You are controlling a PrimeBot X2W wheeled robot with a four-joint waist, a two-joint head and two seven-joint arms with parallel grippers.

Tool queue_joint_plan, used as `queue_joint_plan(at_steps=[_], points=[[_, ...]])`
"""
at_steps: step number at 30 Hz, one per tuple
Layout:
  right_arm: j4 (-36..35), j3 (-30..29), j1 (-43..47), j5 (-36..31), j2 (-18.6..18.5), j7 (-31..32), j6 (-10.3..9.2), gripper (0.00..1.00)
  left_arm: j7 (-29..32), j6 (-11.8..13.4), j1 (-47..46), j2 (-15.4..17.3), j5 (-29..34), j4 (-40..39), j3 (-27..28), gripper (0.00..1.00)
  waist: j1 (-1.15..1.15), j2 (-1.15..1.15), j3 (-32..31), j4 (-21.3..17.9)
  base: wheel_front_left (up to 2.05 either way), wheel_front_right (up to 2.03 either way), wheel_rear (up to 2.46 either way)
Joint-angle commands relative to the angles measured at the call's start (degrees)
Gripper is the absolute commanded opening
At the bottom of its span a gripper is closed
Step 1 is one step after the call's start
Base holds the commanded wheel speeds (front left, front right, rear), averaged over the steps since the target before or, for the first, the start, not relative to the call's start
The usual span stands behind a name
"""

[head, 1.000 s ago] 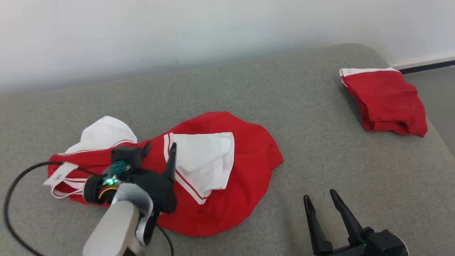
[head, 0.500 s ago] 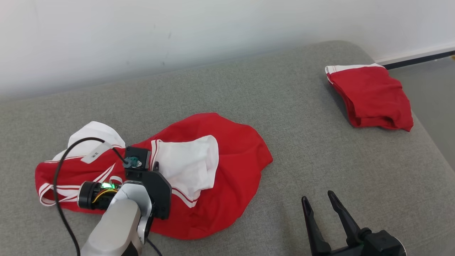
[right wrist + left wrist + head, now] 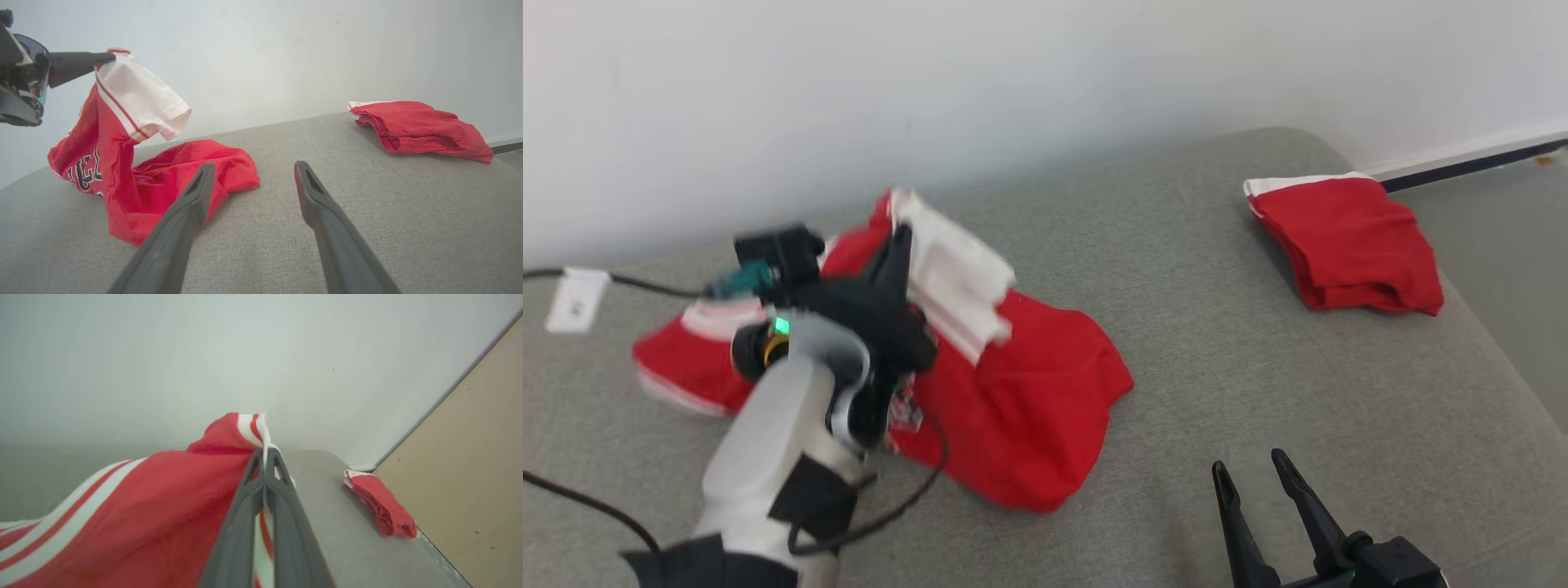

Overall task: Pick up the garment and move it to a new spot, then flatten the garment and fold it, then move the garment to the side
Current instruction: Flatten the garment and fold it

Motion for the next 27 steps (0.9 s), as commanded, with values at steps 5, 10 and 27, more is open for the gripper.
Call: queue_joint_plan(at_steps=[5, 10, 27], points=[[-0.12, -0.11, 0.53, 0.80, 0.29, 0.01, -0.14, 1.00, 1.85, -0.80, -7.25, -0.56, -9.63, -7.07, -1.46, 0.00, 0.00, 0.00, -0.90, -3.69, 0.00, 0.00, 0.00], [0.21, 0.08, 0.95, 1.18, 0.48, 0.00, -0.14, 1.00, 0.53, -0.67, -12.20, -0.60, -15.74, -11.80, -5.13, 0.00, 0.00, 0.00, -1.40, -5.60, 0.00, 0.00, 0.00], [0.70, 0.62, -0.68, 0.83, 0.64, 0.00, -0.14, 1.00, -11.43, 4.50, -24.30, -0.52, -41.36, -9.71, -13.45, 0.00, 0.00, 0.00, -1.37, -3.17, 0.00, 0.00, 0.00]])
